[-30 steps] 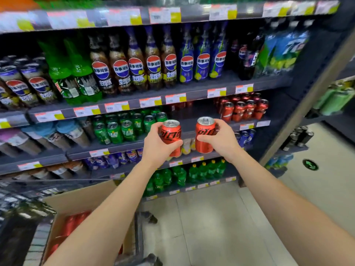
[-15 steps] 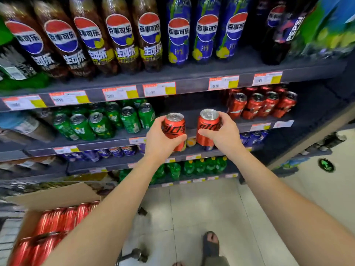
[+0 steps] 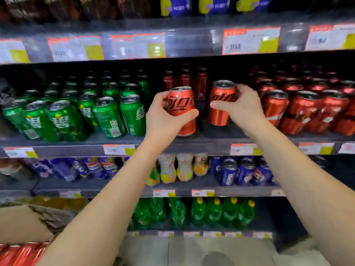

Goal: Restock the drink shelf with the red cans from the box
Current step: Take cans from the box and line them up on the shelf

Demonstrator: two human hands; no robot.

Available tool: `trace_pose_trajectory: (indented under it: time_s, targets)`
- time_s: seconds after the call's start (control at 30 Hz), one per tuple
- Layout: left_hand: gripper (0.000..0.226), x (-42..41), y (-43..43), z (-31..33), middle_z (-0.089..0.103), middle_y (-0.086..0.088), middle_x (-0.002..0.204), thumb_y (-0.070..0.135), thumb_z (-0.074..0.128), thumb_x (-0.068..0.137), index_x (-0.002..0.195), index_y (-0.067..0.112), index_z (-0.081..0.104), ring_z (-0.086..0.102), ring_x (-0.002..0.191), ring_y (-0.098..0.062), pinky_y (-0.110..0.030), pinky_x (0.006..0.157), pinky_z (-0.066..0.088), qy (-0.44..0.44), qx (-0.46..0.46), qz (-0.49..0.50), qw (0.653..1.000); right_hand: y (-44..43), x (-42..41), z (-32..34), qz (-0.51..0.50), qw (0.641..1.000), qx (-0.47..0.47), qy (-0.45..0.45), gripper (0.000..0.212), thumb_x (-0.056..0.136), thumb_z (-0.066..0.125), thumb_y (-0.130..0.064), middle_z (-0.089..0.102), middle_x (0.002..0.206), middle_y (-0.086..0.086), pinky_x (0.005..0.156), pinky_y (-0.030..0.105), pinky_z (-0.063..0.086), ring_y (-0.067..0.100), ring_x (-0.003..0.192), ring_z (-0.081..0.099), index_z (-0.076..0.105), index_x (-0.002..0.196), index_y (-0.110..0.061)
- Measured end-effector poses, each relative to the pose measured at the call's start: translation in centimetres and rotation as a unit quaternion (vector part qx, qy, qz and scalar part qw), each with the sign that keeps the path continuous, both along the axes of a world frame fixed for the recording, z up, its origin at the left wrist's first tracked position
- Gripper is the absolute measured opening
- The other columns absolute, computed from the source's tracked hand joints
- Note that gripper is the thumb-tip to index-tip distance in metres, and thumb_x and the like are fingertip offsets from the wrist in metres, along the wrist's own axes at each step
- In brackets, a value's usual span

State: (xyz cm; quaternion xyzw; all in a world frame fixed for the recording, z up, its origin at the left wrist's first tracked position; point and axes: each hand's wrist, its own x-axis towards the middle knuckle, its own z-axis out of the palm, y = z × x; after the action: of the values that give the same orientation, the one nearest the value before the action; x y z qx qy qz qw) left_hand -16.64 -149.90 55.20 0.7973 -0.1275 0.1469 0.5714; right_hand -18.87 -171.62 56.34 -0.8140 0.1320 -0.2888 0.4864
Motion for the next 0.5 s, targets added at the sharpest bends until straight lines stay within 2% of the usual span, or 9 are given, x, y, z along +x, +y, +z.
trace_pose_trajectory:
  time_s: [0.1, 0.2, 0.27, 0.4, 0.5]
  targets:
    - [0.079, 1.2, 0.1, -0.1, 0.067, 0.013, 0.107, 0.048, 0.096, 0.058, 0.125, 0.024, 0.061, 0.064, 0.095, 0.003, -0.017, 0.087, 0.051, -0.036, -0.006, 0.009, 0.999, -1.2, 1.8, -1.7, 0.038, 0.999, -0.005, -0.028, 0.074, 0.047, 0.090, -0.046, 0.076, 0.100, -0.006, 0.092, 0.039, 0.058, 0.011, 0.095, 0.072, 0.070, 0.113, -0.021]
    - [0.071, 1.3, 0.3, -0.3, 0.068, 0.015, 0.099, 0.044, 0.097, 0.060, 0.120, 0.025, 0.063, 0.064, 0.086, 0.008, -0.012, 0.079, 0.050, -0.070, -0.012, 0.012, 0.997, -1.7, 3.7, -3.1, 0.048, 0.998, 0.000, -0.038, 0.069, 0.050, 0.094, -0.037, 0.074, 0.101, -0.005, 0.093, 0.038, 0.057, 0.013, 0.095, 0.071, 0.068, 0.111, -0.019]
    - [0.069, 1.3, 0.4, -0.6, 0.071, 0.013, 0.099, 0.043, 0.098, 0.058, 0.116, 0.025, 0.064, 0.068, 0.086, 0.005, -0.020, 0.084, 0.056, -0.088, -0.026, 0.010, 0.996, -1.8, 4.6, -3.4, 0.049, 0.998, -0.011, -0.043, 0.065, 0.056, 0.095, -0.030, 0.073, 0.102, -0.003, 0.092, 0.036, 0.057, 0.014, 0.095, 0.070, 0.066, 0.112, -0.019]
    - [0.079, 1.8, 0.4, -1.5, 0.073, 0.010, 0.101, 0.055, 0.095, 0.047, 0.115, 0.027, 0.065, 0.071, 0.090, -0.004, -0.036, 0.091, 0.059, -0.104, -0.036, 0.017, 0.994, -2.1, 7.2, -3.4, 0.028, 0.998, -0.044, -0.030, 0.069, 0.060, 0.095, -0.031, 0.069, 0.110, 0.001, 0.088, 0.030, 0.052, 0.016, 0.101, 0.065, 0.063, 0.119, -0.013]
    - [0.078, 2.9, 0.2, -1.8, 0.074, 0.010, 0.102, 0.053, 0.096, 0.046, 0.113, 0.028, 0.065, 0.071, 0.093, -0.005, -0.039, 0.092, 0.059, -0.102, -0.033, 0.015, 0.994, -2.5, 9.3, -3.1, 0.001, 0.998, -0.056, 0.014, 0.074, 0.065, 0.093, -0.039, 0.068, 0.116, 0.007, 0.085, 0.030, 0.052, 0.025, 0.108, 0.066, 0.059, 0.125, -0.011]
